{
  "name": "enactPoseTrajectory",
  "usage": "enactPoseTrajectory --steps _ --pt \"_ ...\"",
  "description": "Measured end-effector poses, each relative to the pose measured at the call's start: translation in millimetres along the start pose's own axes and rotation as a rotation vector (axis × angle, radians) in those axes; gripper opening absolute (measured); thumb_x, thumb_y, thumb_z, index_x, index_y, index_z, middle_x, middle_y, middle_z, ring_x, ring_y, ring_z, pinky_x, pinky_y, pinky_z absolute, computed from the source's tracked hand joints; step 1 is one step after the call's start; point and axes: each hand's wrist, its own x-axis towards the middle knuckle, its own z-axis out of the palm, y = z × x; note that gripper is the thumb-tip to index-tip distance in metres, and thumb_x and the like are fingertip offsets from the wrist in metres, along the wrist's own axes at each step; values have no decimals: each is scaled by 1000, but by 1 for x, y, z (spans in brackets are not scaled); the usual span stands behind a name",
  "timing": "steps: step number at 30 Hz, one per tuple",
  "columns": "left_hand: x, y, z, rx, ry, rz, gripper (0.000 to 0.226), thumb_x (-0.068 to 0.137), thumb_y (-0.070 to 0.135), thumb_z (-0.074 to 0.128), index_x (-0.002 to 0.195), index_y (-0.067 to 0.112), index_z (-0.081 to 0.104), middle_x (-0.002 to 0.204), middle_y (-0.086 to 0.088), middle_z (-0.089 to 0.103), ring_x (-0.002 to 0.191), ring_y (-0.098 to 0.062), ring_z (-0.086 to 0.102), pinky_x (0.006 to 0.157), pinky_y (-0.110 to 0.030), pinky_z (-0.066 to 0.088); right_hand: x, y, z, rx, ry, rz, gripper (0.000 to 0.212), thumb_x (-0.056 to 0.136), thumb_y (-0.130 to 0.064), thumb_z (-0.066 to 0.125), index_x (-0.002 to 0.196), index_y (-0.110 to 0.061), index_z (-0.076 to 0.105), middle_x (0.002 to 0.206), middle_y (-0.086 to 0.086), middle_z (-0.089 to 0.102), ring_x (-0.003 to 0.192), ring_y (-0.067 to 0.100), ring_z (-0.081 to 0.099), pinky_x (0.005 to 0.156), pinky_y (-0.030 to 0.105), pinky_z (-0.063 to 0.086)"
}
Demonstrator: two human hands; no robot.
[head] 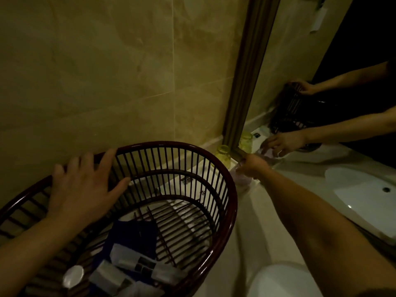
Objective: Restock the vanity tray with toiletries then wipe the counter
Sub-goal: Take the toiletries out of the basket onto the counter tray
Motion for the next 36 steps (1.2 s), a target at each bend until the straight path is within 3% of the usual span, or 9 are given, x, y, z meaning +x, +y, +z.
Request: enactPoseTrajectory --steps 2,6,11,16,19,22,27,32,36 --pt "-1 -1 4 3 21 5 84 82 69 30 143 11 39 106 -28 52 83 -41 47 70 -48 33 12 5 9 -45 30 -19 39 89 -32 67 121 -9 62 108 12 68 91 29 67 70 34 51" --pt "-1 -4 11 9 53 10 85 81 71 32 145 15 37 109 -27 48 85 -40 42 70 -48 30 24 3 15 -48 26 -48 41 87 -32 70 121 -11 62 109 12 70 92 31 68 71 39 53" --pt "-1 -5 13 18 41 16 84 82 71 30 147 16 34 104 -25 48 82 -37 40 69 -44 26 27 4 21 9 88 -37 39 89 -29 67 124 -14 60 112 12 69 100 32 67 74 33 48" --pt "-1 -5 10 9 50 17 83 83 69 31 148 16 32 105 -27 50 87 -39 43 70 -46 30 15 4 18 -11 65 -4 49 86 -36 66 129 -17 53 124 10 62 111 34 61 92 41 51" --pt "-1 -3 7 9 27 20 82 83 68 32 148 17 31 109 -27 52 91 -40 46 72 -47 33 0 -4 3 -73 89 10 50 88 -42 63 126 -11 52 122 15 60 106 33 62 88 41 53" --pt "-2 -5 -2 28 -37 28 85 83 70 30 150 19 24 114 -26 52 97 -39 46 77 -47 34 -32 -31 -27 16 232 -51 46 88 -40 68 121 -10 58 107 14 66 93 30 66 80 46 58" --pt "0 -15 -6 7 -168 71 88 82 76 22 152 31 -7 137 -17 40 118 -35 38 90 -46 32 -109 -98 -82 109 389 -339 25 86 -38 71 99 -19 64 92 2 66 81 20 62 68 33 50" --pt "9 -29 -8 -136 -286 96 87 83 76 30 150 38 -10 150 -13 28 131 -35 30 100 -49 27 -193 -178 -84 66 119 -658 10 89 -39 67 89 -31 61 83 -10 62 78 7 61 65 26 51" --pt "11 -33 -13 -369 -264 129 79 85 67 40 152 35 11 157 -4 20 140 -27 18 108 -49 19 -215 -236 -22 -381 -268 -838 23 94 -38 62 98 -17 68 88 -1 66 78 17 62 68 32 52"
